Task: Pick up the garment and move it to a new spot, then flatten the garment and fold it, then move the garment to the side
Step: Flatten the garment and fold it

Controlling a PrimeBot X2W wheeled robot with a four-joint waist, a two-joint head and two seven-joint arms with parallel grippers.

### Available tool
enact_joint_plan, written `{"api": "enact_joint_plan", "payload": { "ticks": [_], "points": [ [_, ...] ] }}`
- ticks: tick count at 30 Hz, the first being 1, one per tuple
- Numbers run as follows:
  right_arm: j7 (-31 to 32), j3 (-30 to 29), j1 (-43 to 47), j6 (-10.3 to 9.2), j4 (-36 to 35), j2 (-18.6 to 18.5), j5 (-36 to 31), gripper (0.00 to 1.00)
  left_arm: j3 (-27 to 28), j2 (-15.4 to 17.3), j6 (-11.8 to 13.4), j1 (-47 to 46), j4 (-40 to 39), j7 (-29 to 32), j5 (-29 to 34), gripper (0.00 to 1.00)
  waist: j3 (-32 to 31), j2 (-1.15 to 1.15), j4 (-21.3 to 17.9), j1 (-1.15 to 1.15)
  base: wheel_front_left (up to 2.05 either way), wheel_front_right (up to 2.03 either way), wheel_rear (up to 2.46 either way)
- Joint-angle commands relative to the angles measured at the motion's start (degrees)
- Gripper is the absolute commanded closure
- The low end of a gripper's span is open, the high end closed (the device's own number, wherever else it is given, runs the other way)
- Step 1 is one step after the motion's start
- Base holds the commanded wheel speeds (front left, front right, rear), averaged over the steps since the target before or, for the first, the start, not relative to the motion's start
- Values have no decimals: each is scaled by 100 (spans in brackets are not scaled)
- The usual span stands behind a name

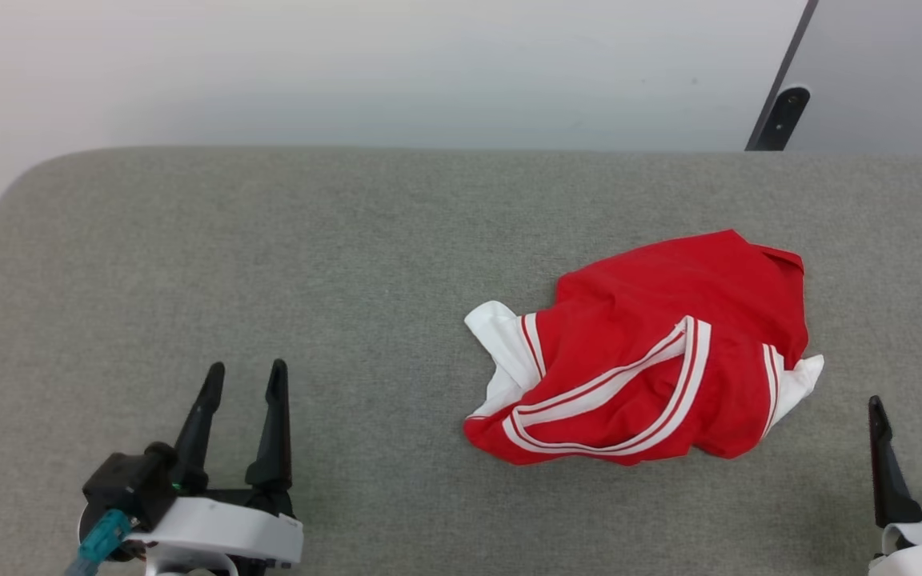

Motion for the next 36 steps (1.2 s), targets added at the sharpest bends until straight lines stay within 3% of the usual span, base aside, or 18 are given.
{"api": "enact_joint_plan", "payload": {
  "ticks": [1,8,13,17,23,31,36],
  "points": [
    [-39,-7,64,-6,5,56,-69,0,-11,13,-16,-19,7,-1,37,0,53,0,-54,0,0,0,0],
    [-53,32,-40,-6,-75,205,-97,0,-302,264,-16,-283,123,-1,-114,0,133,0,-152,0,0,0,0],
    [-54,132,-112,-6,-12,249,-97,0,-1068,954,-14,-793,321,386,-821,0,150,0,-296,0,0,0,0],
    [-54,223,-159,-6,53,307,-89,0,-1539,1459,-9,-1326,238,1283,-1537,0,192,0,-433,0,0,0,0],
    [-53,349,-308,-6,169,404,-33,0,-2069,1952,-9,-2281,304,3178,-2465,0,351,0,-678,0,0,0,0],
    [-47,608,-565,-6,327,522,-13,0,-2591,1927,111,-3494,852,5378,-2968,0,661,0,-1105,0,0,0,0],
    [-45,652,-628,-6,282,654,27,0,-2797,1983,165,-3999,1073,6020,-2893,0,852,0,-1401,0,0,0,0]
  ]
}}
